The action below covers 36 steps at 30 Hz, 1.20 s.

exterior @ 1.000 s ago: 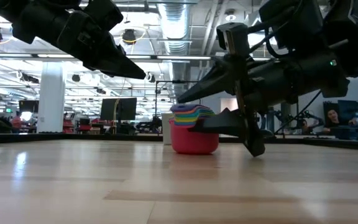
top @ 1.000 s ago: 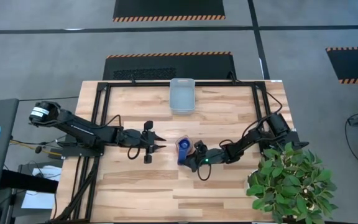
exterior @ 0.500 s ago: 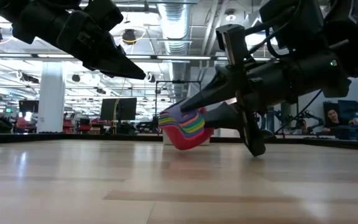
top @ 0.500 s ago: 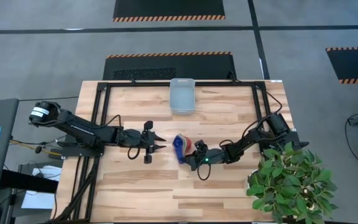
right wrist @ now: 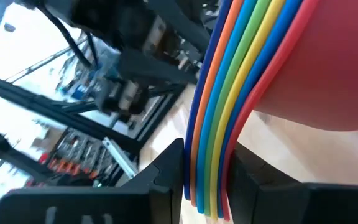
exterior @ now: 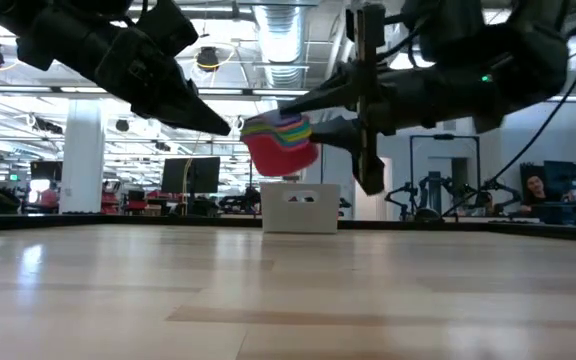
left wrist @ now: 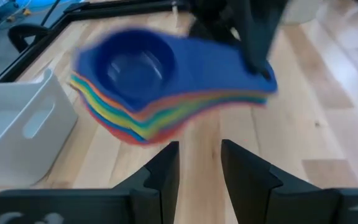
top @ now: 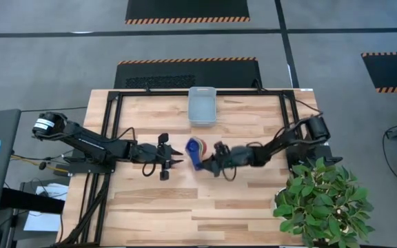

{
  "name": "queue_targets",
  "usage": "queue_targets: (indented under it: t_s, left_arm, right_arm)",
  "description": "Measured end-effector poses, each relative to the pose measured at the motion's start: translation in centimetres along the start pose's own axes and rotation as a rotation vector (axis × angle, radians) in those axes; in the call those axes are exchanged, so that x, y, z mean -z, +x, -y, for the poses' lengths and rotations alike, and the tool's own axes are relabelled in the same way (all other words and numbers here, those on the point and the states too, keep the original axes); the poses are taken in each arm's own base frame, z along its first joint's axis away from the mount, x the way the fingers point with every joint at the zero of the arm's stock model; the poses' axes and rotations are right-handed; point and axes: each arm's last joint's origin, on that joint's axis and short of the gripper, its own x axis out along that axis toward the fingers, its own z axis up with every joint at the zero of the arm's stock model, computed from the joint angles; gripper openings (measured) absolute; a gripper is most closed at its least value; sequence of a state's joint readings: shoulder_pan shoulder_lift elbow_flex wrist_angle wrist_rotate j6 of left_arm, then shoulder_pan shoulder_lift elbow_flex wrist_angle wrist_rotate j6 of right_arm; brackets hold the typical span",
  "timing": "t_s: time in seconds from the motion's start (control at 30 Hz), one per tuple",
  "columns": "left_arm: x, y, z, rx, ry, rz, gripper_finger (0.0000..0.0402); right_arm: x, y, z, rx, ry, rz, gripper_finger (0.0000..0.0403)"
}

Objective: Nest measuring cups in basket
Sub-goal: Put the nested measuring cups into the gray bin

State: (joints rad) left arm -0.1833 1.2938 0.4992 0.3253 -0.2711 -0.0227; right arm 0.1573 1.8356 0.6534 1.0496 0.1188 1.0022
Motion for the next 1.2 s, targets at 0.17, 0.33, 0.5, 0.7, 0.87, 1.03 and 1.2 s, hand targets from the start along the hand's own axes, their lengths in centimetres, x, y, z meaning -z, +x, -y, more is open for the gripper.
queue_targets:
  t_s: [0.17,0.33,0.5,0.7,0.87,1.03,1.2]
  left_arm:
    - [0.4,0.0,-0.1,-0.039,0.012,-0.040,0.0108]
    - [0.5,0.0,-0.3,-0.089,0.034,-0.047,0.0108]
    - [0.4,0.1,-0.8,-0.156,0.049,-0.043,0.0108]
    - [0.4,0.4,-2.5,-0.223,0.044,-0.049,0.0108]
    - [0.4,0.6,-4.1,-0.276,0.010,-0.056,0.0108]
    - [0.5,0.7,-4.9,-0.276,-0.009,-0.060,0.0108]
    - [0.5,0.7,-5.0,-0.271,-0.015,-0.061,0.0108]
  right_arm:
    - [-4.7,-1.6,1.6,-0.083,-0.017,-0.064,0.0103]
    - [-9.7,-4.0,3.3,-0.107,-0.040,-0.115,0.0105]
    - [-14.4,-6.6,5.2,-0.087,-0.041,-0.135,0.0106]
    - [-19.5,-8.5,8.1,-0.036,-0.032,-0.154,0.0106]
    - [-21.6,-7.4,11.5,-0.027,0.008,-0.231,0.0107]
    - [-23.8,-5.8,13.4,-0.154,0.038,-0.329,0.0107]
    - [-26.4,-5.0,14.5,-0.241,0.050,-0.369,0.0107]
